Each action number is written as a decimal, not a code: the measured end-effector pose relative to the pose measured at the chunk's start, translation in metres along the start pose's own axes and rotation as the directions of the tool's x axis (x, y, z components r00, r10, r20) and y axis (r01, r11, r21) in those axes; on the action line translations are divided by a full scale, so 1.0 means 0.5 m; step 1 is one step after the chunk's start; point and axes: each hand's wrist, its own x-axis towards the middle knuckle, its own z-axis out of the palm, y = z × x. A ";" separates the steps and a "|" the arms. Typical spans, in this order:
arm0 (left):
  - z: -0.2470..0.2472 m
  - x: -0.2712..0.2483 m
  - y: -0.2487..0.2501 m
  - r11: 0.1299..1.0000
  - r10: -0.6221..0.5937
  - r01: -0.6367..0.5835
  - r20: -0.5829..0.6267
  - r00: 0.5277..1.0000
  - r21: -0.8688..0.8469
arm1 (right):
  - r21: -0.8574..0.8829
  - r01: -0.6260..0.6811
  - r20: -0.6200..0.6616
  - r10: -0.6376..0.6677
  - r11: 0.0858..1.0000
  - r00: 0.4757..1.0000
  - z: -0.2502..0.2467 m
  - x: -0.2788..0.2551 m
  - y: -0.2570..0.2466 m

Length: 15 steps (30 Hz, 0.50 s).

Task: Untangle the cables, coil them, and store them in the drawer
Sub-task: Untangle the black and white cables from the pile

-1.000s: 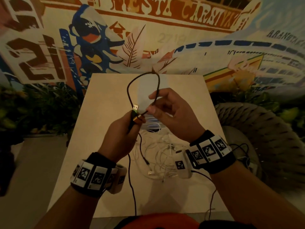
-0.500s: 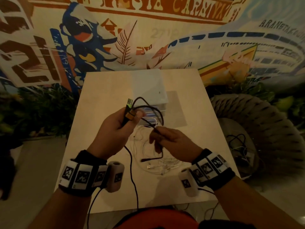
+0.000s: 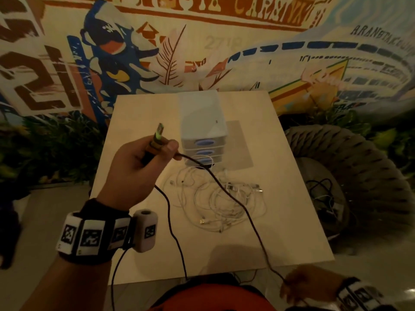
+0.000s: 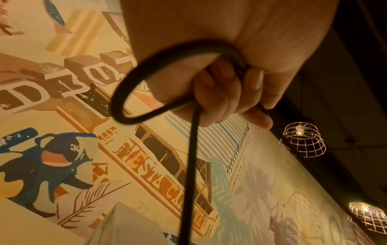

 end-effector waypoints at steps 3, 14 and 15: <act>0.014 -0.003 0.003 0.999 -0.009 0.006 0.068 0.998 0.048 | -0.217 -0.037 -0.096 0.017 0.976 0.995 0.050 0.026 0.047; 0.096 -0.016 0.022 0.979 -0.118 0.180 0.438 0.891 -0.101 | -0.360 0.521 -0.491 -0.631 0.774 0.600 -0.031 -0.114 -0.355; 0.102 -0.015 0.025 0.974 -0.118 0.190 0.446 0.887 -0.121 | -0.353 0.592 -0.473 -0.684 0.725 0.555 -0.031 -0.122 -0.406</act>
